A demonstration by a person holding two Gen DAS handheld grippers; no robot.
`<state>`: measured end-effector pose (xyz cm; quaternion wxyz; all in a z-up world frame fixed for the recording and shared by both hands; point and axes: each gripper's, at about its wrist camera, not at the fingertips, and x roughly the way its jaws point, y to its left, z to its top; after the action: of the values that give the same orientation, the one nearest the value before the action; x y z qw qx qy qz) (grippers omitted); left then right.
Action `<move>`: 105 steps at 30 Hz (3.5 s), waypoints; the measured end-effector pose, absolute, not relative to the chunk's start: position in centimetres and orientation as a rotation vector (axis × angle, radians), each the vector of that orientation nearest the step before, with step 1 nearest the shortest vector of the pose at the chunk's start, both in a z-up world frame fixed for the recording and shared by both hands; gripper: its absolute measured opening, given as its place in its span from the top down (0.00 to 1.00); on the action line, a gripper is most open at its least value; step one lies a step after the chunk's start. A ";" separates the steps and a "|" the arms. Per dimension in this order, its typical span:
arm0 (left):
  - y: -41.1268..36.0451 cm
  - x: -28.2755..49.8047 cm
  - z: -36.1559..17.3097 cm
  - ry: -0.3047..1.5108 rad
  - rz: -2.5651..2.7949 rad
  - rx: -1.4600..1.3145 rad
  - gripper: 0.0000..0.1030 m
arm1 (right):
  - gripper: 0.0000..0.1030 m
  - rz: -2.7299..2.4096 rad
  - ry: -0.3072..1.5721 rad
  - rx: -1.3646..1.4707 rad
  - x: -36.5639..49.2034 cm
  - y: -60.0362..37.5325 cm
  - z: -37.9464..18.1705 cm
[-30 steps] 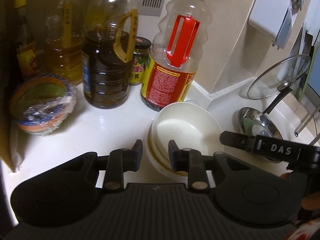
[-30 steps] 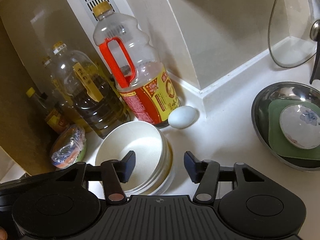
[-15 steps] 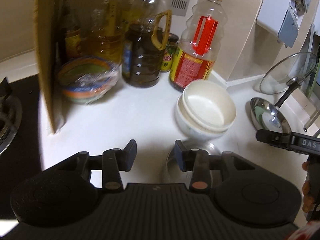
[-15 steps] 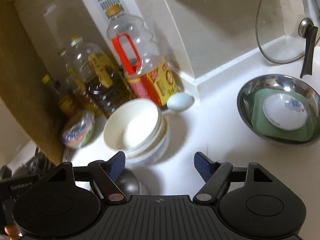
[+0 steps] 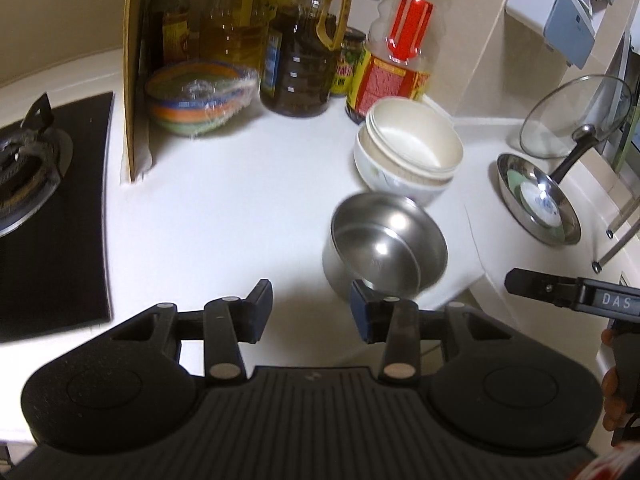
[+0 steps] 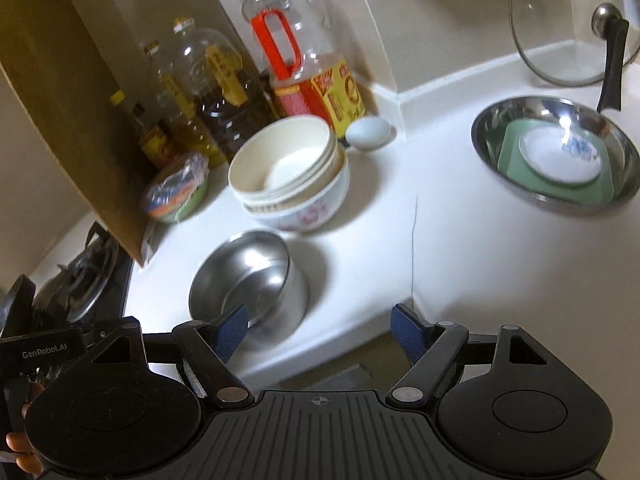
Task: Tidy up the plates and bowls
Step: 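Pull the left tool back and move it toward the steel bowl, then close the left gripper on the rim of the steel bowl, then lift the steel bowl with the left gripper and lower it into the stacked bowls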
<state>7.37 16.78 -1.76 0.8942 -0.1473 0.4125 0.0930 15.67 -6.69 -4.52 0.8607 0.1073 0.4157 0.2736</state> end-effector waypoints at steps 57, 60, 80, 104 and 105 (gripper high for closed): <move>15.0 7.5 -3.5 0.893 0.105 -0.320 0.63 | 0.24 0.590 0.976 0.102 14.3 -3.3 -7.1; 15.5 8.1 -3.4 0.880 0.106 -0.321 0.63 | 0.24 0.569 0.960 0.116 14.8 -3.3 -7.0; 17.1 14.3 -4.2 0.854 0.090 -0.261 0.63 | 0.52 0.566 0.831 0.155 18.4 -0.3 -7.1; 16.8 16.2 -6.0 0.884 0.077 -0.251 0.86 | 0.89 0.556 0.819 0.132 19.1 0.9 -8.3; 16.8 16.1 -6.0 0.883 0.078 -0.247 0.87 | 0.89 0.555 0.818 0.129 19.1 0.9 -8.3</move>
<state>16.12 16.81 -5.98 0.8960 -0.1193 0.4261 0.0375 19.10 0.86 -8.31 0.8784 0.0617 0.3921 0.2660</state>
